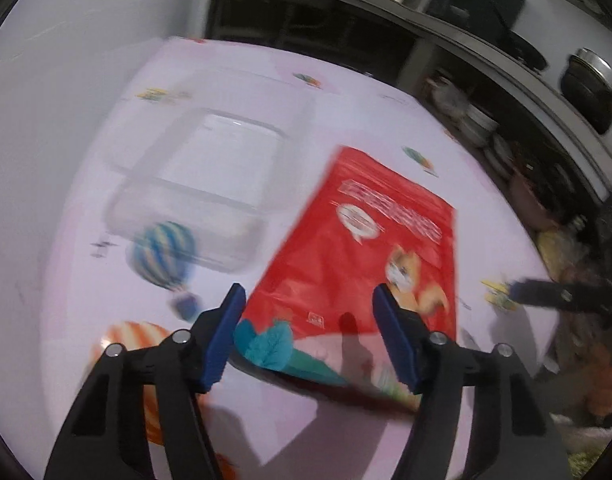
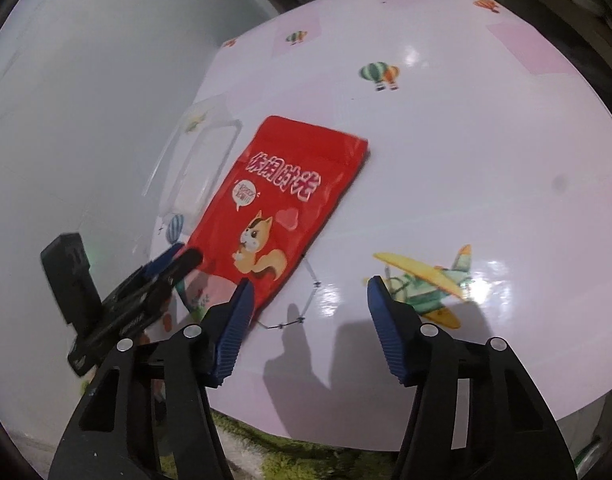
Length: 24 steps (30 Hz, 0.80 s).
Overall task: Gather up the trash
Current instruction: 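Move both tools back over the table toward the red snack bag, then grasp the red snack bag's corner with the right gripper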
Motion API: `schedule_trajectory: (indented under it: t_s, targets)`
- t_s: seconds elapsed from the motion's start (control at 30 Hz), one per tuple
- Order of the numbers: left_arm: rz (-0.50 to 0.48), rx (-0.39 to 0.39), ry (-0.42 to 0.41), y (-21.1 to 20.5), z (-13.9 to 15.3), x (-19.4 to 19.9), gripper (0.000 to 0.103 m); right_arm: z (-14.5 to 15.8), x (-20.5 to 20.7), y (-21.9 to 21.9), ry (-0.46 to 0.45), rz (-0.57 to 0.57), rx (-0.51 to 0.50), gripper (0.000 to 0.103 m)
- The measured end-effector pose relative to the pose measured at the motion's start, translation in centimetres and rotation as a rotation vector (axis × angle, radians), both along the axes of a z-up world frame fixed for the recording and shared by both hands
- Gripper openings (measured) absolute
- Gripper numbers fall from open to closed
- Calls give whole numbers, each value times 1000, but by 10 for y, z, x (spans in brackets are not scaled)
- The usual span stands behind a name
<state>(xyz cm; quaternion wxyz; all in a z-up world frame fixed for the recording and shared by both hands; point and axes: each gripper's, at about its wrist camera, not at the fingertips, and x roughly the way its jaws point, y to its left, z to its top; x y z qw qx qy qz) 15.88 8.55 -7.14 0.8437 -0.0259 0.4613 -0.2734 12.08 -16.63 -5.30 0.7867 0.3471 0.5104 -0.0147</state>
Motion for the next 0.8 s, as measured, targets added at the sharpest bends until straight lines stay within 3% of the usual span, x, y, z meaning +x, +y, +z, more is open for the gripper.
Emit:
schedule_trajectory:
  t_s: [0.23,0.33,0.43,0.63,0.7,0.8]
  targets:
    - [-194,-53,75,-48,2,-34,58,-3,-13,-18,27,-63,-23,54]
    - [-214,-15,27,-58,10,-44,58,-2,-22,-27,32,-99,-29,53]
    - [-173,43,-54,-59,19,-44,58,-1,-25,-39,30,-127,-35,53]
    - [-176,79,-80,-71,18,-34,39,-8,-12,-54,31,-96,-7,53]
    - [-197,113,-65,-82,11,-31,30,-12,-11,-56,42,-82,23,53]
    - [-206,159,-20,-92,-2,-27,27,-18,-3,-55,36,-67,47,53]
